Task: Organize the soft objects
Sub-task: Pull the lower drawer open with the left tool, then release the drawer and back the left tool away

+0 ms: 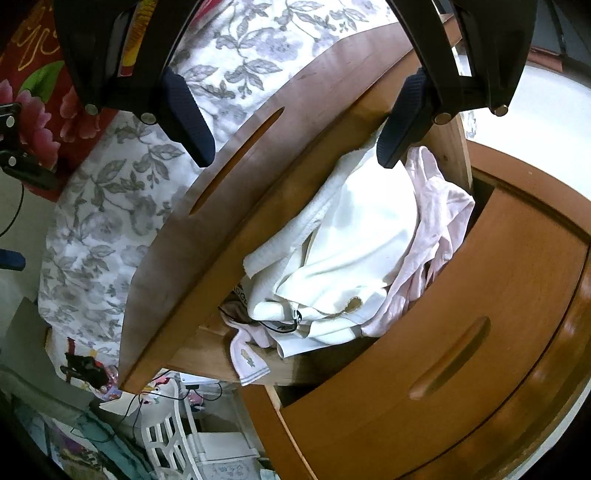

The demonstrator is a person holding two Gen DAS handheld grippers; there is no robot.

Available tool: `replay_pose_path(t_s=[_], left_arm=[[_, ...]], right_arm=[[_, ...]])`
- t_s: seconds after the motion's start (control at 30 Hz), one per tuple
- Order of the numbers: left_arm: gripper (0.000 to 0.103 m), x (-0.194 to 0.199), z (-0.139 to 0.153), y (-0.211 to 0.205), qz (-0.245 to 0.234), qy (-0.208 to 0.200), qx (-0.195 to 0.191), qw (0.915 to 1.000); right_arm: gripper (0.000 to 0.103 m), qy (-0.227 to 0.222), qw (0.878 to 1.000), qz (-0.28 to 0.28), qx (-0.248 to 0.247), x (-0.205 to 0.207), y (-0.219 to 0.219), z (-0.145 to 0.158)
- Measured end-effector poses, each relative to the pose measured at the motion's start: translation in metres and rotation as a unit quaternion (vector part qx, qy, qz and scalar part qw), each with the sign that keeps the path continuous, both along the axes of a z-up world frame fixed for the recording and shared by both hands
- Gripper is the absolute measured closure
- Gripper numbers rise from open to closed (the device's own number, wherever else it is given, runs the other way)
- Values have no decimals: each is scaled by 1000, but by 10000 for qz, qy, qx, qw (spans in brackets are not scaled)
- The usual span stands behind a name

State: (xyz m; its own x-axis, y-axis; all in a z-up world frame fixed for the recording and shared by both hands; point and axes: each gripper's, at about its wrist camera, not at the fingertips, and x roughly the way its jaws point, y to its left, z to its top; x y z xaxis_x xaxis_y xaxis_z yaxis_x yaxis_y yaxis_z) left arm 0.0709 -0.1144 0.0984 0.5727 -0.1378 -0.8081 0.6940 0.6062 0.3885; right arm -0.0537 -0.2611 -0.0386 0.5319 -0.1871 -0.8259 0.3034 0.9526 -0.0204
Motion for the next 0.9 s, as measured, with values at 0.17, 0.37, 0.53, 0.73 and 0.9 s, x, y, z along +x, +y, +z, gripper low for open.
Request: replay_pose_path(t_s=[0.17, 0.37, 0.53, 0.73, 0.9], left_arm=[[14, -7, 6, 8, 56, -81, -13, 10000], [14, -9, 12, 13, 207, -116, -75, 9997], [14, -12, 8, 12, 317, -187, -244, 9990], [14, -18, 14, 26, 645, -284, -1126, 9911], [14, -34, 20, 39, 993, -524, -1622, 9804]], right_arm=[[0, 9, 10000, 4, -16, -3, 1, 1], [0, 17, 10000, 16, -35, -9, 3, 3], [0, 40, 10000, 16, -44, -11, 3, 3], [0, 61, 10000, 51, -57, -10, 4, 2], [0, 102, 9999, 86, -77, -9, 6, 1]])
